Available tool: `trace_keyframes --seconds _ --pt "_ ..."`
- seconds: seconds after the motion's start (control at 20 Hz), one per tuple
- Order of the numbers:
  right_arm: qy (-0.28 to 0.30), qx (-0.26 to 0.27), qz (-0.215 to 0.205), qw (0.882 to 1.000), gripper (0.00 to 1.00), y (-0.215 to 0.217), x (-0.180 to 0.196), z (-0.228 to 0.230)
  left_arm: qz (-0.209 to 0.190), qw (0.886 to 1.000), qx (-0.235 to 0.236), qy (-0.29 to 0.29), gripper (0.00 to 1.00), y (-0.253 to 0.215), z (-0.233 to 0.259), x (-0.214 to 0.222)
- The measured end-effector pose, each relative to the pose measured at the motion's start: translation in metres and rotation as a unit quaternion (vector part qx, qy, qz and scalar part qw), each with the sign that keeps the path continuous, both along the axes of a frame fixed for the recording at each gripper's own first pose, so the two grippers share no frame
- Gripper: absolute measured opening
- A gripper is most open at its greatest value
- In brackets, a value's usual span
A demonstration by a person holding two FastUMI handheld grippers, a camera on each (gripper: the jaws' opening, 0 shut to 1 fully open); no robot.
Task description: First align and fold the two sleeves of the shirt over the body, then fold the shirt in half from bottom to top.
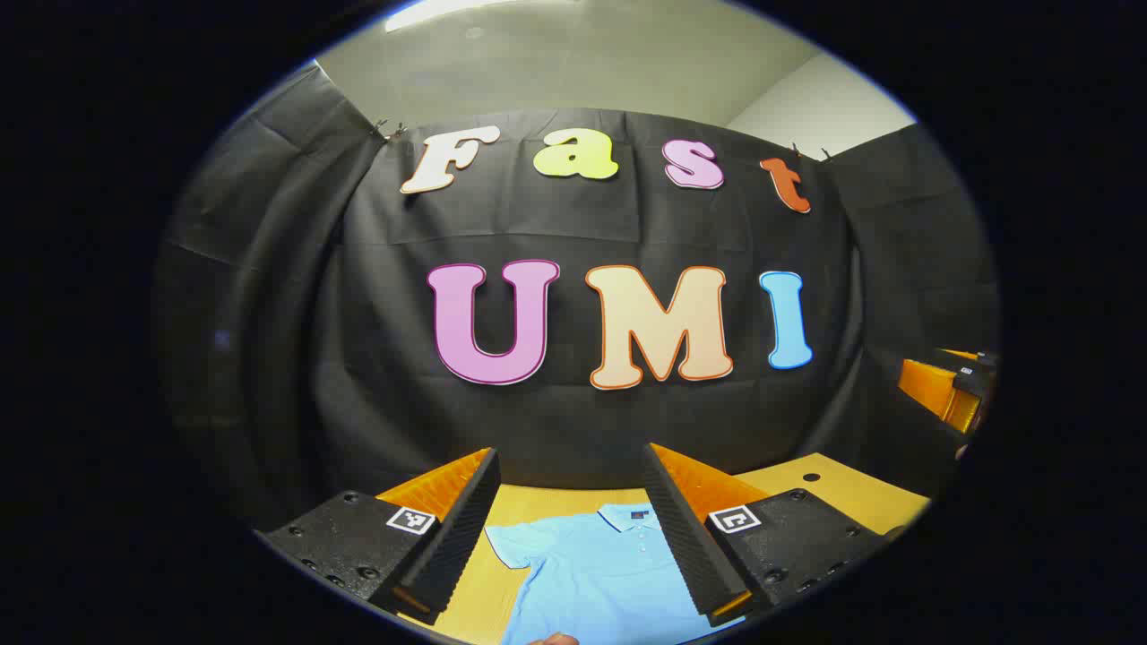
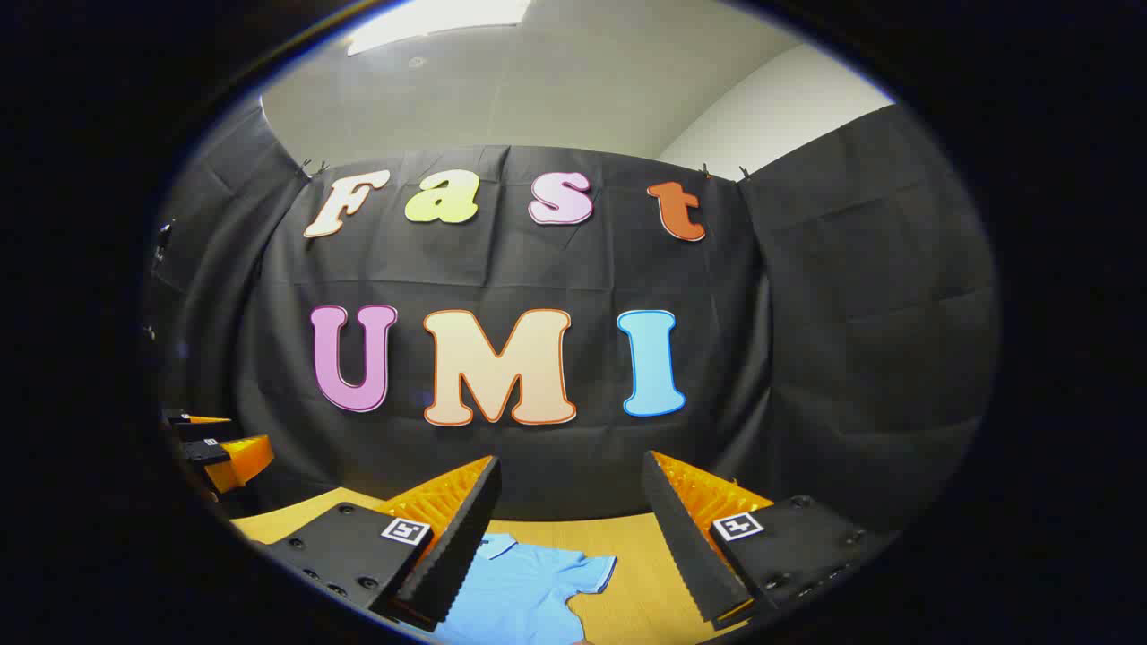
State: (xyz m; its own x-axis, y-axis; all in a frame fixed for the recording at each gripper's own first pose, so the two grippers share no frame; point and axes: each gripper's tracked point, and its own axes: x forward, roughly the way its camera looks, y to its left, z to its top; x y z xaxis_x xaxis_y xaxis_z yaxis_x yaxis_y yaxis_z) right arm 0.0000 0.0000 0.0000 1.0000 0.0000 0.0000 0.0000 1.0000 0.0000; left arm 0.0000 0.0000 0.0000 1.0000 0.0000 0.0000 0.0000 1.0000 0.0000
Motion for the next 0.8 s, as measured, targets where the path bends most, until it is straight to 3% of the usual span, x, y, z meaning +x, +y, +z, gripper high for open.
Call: trace_keyframes --seconds 0.8 --pt "0.023 -0.002 0.012 1.0 0.98 0.009 0.014 -0.022 0.004 1.0 0.0 0.003 0.94 0.002 -0.01 0.008"
